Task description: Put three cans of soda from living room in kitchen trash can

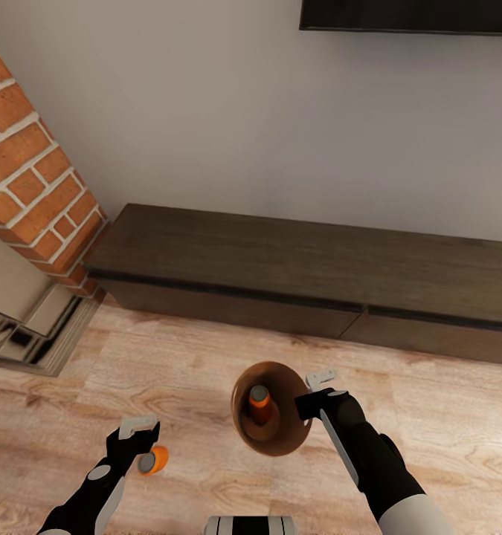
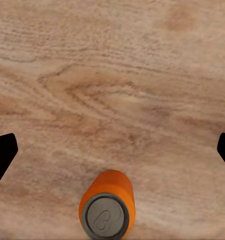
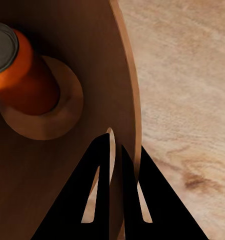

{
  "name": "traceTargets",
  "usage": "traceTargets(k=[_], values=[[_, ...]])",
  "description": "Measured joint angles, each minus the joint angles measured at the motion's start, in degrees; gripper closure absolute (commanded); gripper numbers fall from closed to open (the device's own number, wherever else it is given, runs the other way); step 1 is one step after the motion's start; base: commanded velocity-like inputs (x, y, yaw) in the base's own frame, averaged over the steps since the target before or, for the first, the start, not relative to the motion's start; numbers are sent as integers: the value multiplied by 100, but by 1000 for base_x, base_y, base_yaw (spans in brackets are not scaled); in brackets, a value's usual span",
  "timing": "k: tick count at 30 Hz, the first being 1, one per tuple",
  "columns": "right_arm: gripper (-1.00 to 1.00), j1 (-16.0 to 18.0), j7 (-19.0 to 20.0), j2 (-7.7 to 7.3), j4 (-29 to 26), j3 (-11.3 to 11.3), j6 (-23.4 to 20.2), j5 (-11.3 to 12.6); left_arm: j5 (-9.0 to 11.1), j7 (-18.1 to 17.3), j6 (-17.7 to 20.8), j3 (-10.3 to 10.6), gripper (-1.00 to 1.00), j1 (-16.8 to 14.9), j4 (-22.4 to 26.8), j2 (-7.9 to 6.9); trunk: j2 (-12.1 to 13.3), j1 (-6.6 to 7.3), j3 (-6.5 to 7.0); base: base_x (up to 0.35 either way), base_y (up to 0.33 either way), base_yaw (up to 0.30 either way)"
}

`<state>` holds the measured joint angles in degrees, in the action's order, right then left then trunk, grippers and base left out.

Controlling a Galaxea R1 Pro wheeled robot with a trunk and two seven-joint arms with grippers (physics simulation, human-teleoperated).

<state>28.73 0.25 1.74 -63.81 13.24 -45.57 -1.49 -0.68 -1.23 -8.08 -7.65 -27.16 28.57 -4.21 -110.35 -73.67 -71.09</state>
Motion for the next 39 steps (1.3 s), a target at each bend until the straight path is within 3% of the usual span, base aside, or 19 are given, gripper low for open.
traceTargets(k=[39], values=[[100,1,-1,-9,-32,-9,-31,-7,1,0,0,0,-100,0,-7,-1,0,0,-349,0,0,0]])
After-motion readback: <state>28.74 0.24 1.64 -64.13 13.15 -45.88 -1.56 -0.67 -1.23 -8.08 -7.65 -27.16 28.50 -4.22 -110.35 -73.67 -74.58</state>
